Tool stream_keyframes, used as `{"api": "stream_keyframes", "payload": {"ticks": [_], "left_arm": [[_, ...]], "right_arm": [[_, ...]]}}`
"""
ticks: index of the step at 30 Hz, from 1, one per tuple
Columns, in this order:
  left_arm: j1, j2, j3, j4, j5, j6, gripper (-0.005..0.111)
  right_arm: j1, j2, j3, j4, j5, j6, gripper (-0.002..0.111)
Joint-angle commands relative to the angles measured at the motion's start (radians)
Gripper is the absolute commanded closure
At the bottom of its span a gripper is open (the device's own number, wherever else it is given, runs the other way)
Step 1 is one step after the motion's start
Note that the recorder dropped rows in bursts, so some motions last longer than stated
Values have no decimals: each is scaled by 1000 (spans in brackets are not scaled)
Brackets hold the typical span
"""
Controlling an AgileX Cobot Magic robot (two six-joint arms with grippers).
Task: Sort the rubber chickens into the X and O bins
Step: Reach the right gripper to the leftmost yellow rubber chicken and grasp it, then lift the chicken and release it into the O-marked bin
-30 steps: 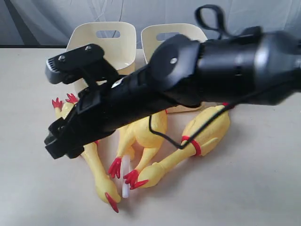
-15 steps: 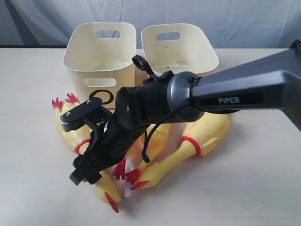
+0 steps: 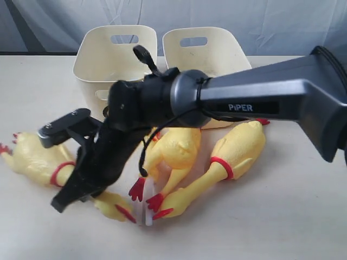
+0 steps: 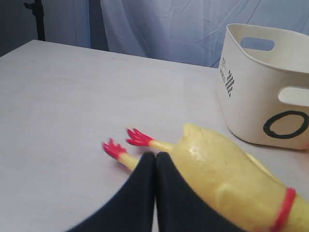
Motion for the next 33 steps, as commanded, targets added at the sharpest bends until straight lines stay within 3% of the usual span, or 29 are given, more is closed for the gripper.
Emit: {"api": "stream_keyframes", "payload": {"ticks": [1,4,6,10,12,14,19,33], "left_arm": [[-2,4,-8,2,-8,-1,107],[-2,4,-8,2,-8,-1,107],[-2,4,-8,2,-8,-1,107],[-2,4,-8,2,-8,-1,107],[-2,4,-8,2,-8,-1,107],[-2,4,-8,2,-8,-1,107],[-2,4,-8,2,-8,-1,107],[-2,4,-8,2,-8,-1,107]], "right_arm": [[31,-38,-181,32,18,-89,109],[31,-66,-328,-115,63,-124,109],[31,-81,-425,-384,204,-80,109],[33,-94,-557,-1168,534,115,109],[31,-94,-557,-1449,534,213,109],[27,-94,-557,-1590,534,319,109],[22,-77,-557,-1519,534,123,109],[-110,-49,-545,-1457,534,65,109]]}}
